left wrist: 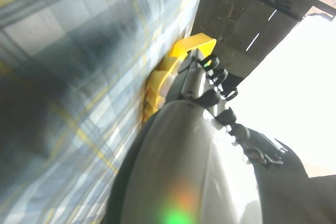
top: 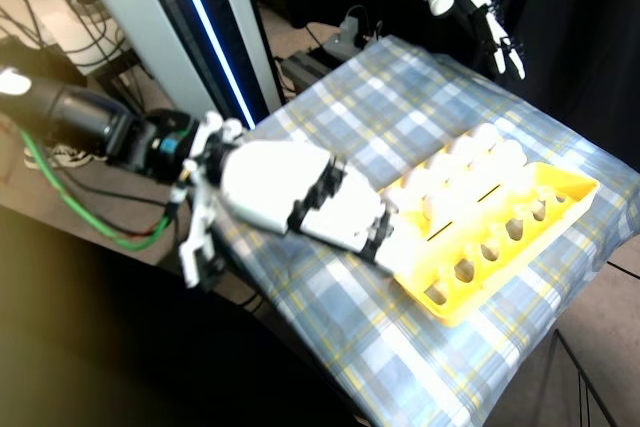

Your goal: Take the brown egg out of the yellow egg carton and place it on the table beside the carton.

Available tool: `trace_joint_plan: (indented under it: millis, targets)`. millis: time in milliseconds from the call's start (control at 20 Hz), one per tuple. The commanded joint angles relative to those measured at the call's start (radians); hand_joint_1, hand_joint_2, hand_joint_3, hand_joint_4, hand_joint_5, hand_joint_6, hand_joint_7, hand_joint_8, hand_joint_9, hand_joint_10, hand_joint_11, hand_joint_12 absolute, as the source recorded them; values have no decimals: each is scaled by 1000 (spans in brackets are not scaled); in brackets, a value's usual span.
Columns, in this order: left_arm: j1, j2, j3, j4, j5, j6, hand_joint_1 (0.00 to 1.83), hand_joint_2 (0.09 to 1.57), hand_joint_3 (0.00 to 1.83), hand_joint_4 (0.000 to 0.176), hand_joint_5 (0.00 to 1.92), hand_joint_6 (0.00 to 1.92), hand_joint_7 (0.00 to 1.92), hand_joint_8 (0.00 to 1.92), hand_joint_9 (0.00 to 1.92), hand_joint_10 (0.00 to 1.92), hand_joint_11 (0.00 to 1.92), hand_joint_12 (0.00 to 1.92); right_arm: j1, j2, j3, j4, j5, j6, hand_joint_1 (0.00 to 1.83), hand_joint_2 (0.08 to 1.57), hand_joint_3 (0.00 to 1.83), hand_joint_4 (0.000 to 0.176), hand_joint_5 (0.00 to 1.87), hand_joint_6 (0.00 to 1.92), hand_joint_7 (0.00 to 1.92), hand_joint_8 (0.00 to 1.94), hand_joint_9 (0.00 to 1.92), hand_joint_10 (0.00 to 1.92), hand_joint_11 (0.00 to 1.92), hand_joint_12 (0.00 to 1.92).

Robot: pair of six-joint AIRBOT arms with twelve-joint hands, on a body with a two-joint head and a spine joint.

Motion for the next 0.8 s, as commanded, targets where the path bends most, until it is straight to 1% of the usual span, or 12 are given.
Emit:
trace_joint_plan:
  millis: [0, 50, 100, 150, 200, 300, 350, 400, 450, 550, 650, 750]
  targets:
    - [-7, -1, 1, 9, -122, -6, 0, 1029, 1, 15, 294, 3, 48, 2, 0, 0, 0, 0, 21, -9, 5, -31, 90, -4, 512, 1081, 0, 23, 589, 2, 449, 0, 267, 0, 0, 266]
    - [-7, -1, 1, 9, -122, -7, 0, 1029, 1, 11, 289, 1, 49, 2, 0, 0, 0, 0, 22, -17, 17, -24, 78, -4, 586, 1015, 0, 49, 634, 8, 375, 0, 192, 0, 0, 180]
    - [-7, -2, 1, 9, -122, -7, 0, 1026, 0, 14, 289, 0, 60, 6, 0, 0, 0, 0, 22, -26, 29, -16, 64, -4, 645, 935, 0, 80, 666, 4, 292, 0, 113, 0, 0, 176]
    - [-7, -2, 1, 9, -122, -7, 0, 1026, 0, 14, 289, 0, 60, 6, 0, 0, 0, 0, 22, -35, 37, -11, 57, -4, 645, 935, 0, 80, 666, 4, 292, 0, 113, 0, 0, 176]
    - [-7, -3, 1, 9, -122, -7, 0, 1024, 0, 6, 290, 1, 59, 5, 0, 0, 0, 0, 22, -45, 45, -6, 50, -4, 683, 896, 0, 97, 647, 0, 256, 0, 96, 0, 0, 166]
    - [-7, -3, 0, 9, -122, -7, 0, 1024, 0, 7, 287, 0, 57, 3, 0, 0, 0, 0, 22, -61, 54, -5, 46, -3, 699, 892, 0, 100, 643, 0, 260, 1, 83, 1, 0, 124]
    - [-7, -3, 0, 9, -122, -7, 0, 1027, 0, 4, 282, 0, 50, 0, 0, 0, 0, 0, 22, -65, 56, -5, 46, -3, 690, 905, 1, 111, 642, 0, 265, 1, 71, 1, 0, 69]
    - [-7, -3, 1, 9, -122, -7, 0, 1029, 1, 3, 279, 0, 49, 0, 0, 0, 0, 0, 23, -67, 56, -5, 46, -3, 685, 909, 2, 114, 649, 3, 274, 4, 72, 2, 0, 55]
    - [-7, -3, 1, 9, -122, -7, 0, 1030, 2, 2, 283, 2, 54, 2, 0, 0, 0, 0, 23, -68, 57, -5, 46, -3, 671, 925, 6, 106, 667, 7, 295, 8, 83, 5, 0, 10]
    - [-7, -3, 0, 9, -122, -7, 0, 1030, 1, 9, 279, 0, 51, 1, 0, 0, 0, 0, 23, -74, 62, -2, 46, -3, 651, 949, 11, 93, 682, 8, 320, 11, 105, 10, 0, 0]
    - [-7, -3, 0, 9, -122, -9, 0, 1031, 2, 2, 279, 4, 59, 4, 0, 0, 0, 0, 23, -83, 72, 1, 37, -3, 634, 966, 11, 96, 706, 12, 341, 11, 123, 11, 24, 11]
    - [-7, -2, 1, 9, -122, -11, 0, 1031, 2, 0, 283, 5, 65, 6, 0, 0, 0, 0, 23, -103, 97, 10, 13, -3, 620, 995, 6, 94, 737, 8, 363, 6, 138, 6, 30, 15]
